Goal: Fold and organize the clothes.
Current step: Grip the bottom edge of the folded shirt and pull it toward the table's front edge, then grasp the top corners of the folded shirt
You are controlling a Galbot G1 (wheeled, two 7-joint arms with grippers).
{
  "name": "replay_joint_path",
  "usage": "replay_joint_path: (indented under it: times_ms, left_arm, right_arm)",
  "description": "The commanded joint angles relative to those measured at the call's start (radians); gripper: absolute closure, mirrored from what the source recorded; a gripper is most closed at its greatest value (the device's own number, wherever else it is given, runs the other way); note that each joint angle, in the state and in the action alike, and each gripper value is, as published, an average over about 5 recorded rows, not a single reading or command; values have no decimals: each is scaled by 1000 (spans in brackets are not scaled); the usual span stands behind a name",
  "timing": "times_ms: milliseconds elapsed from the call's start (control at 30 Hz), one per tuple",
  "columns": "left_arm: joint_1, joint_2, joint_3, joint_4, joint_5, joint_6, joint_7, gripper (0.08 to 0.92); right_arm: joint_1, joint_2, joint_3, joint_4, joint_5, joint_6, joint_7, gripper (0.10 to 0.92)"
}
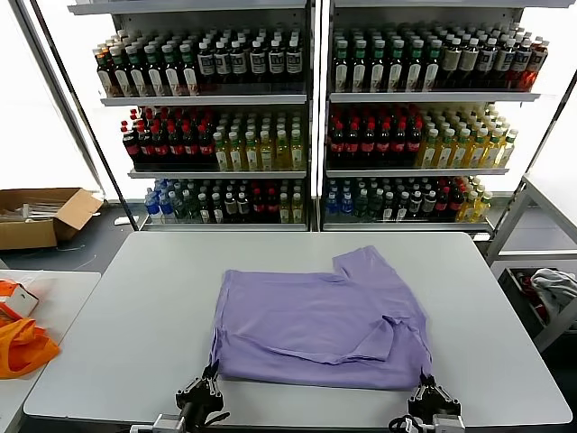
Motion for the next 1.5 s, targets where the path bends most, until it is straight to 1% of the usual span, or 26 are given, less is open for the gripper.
replay_joint_path:
  times_ms: [33,100,167,267,433,567,733,833,967,1033,1100,1167,1267,1500]
  left_arm:
    - [41,-3,-4,-17,5,0,2,915]
    - [44,-2,-5,-24,3,3,6,915]
    - [43,-4,-4,-29,-1,5,6,913]
    - [35,-10,3,-37,-6,7,-1,871]
    - [13,-18,24,-69,-7,15,-3,731]
    - [-20,-30,39,-95,-5,18,5,618]
    - [-74,-47,38,-107,-3,14,39,471]
    - [-115,-37,29,-102,-4,19,66,384]
    - [-212,4,11,-57,-36,39,110,272]
    - [-276,21,7,-5,-58,48,132,220]
    - [-346,35,10,61,-67,53,152,190]
    - [-420,50,19,135,-73,55,166,181]
    - [-517,81,35,233,-107,64,175,178]
    - [-728,146,74,442,-216,96,142,177]
  right_arm:
    - [-33,-1,-8,4,-15,10,4,873]
    - [-31,-2,-9,4,-14,9,5,829]
    - [-31,-4,-7,12,-12,6,5,769]
    - [-27,-11,5,35,1,-7,1,683]
    - [1,-33,49,73,36,-39,-25,535]
    - [53,-69,98,74,53,-38,-95,423]
    - [131,-134,183,53,64,-22,-273,278]
    - [202,-187,222,22,104,-28,-405,220]
    - [366,-280,232,-64,199,-48,-631,204]
    - [455,-315,204,-111,209,-53,-697,203]
    - [542,-344,157,-162,206,-62,-729,203]
    - [624,-362,95,-217,200,-76,-716,202]
    - [741,-368,1,-305,195,-91,-648,203]
    - [922,-325,-117,-489,196,-92,-569,203]
